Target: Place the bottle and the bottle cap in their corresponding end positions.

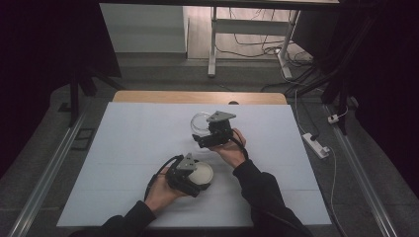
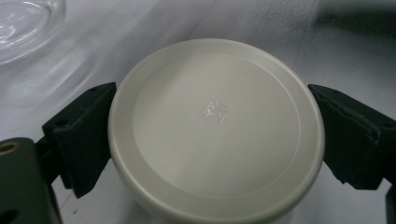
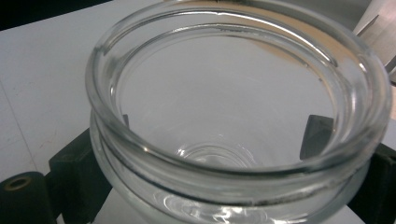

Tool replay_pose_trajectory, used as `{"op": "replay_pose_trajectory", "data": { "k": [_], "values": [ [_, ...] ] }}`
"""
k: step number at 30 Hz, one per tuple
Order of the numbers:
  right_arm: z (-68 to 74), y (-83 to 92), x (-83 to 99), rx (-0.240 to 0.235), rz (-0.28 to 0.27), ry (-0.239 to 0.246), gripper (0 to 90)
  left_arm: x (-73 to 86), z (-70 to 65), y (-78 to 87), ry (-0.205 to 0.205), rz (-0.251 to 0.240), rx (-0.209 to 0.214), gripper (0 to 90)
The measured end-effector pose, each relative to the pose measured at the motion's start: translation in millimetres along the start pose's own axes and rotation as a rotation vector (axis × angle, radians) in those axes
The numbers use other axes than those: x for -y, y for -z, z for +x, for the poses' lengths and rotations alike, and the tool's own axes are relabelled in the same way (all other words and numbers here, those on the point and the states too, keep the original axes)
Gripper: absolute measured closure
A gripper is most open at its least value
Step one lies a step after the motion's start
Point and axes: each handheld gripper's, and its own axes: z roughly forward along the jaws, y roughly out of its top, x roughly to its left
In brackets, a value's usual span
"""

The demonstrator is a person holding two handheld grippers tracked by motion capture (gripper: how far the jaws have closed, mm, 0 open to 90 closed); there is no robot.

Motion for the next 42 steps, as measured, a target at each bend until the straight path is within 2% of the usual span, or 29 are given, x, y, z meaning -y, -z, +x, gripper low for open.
{"op": "replay_pose_trajectory", "data": {
  "k": [13,23,32,35,38,42],
  "values": [
    [-3.2,-15.9,-2.2,-0.002,0.009,0.0,6.5,1.1,4.6,-11.0,-0.019,0.032,-0.03,7.8],
    [-6.9,-24.7,1.5,0.007,0.028,-0.005,6.5,1.8,6.1,-17.1,-0.023,0.071,-0.026,7.8],
    [-9.4,-30.0,8.3,0.01,0.052,-0.008,6.5,2.3,7.9,-21.6,-0.001,0.126,-0.031,7.7],
    [-9.1,-31.6,10.1,0.009,0.054,-0.006,6.4,2.4,8.2,-22.2,0.012,0.126,-0.031,7.6],
    [-9.7,-31.2,11.0,0.005,0.054,-0.012,6.3,2.3,9.6,-23.2,0.009,0.151,-0.026,7.5],
    [-12.6,-29.8,12.9,-0.01,0.055,-0.025,6.2,2.2,9.9,-23.3,0.011,0.155,-0.021,7.3]
  ]
}}
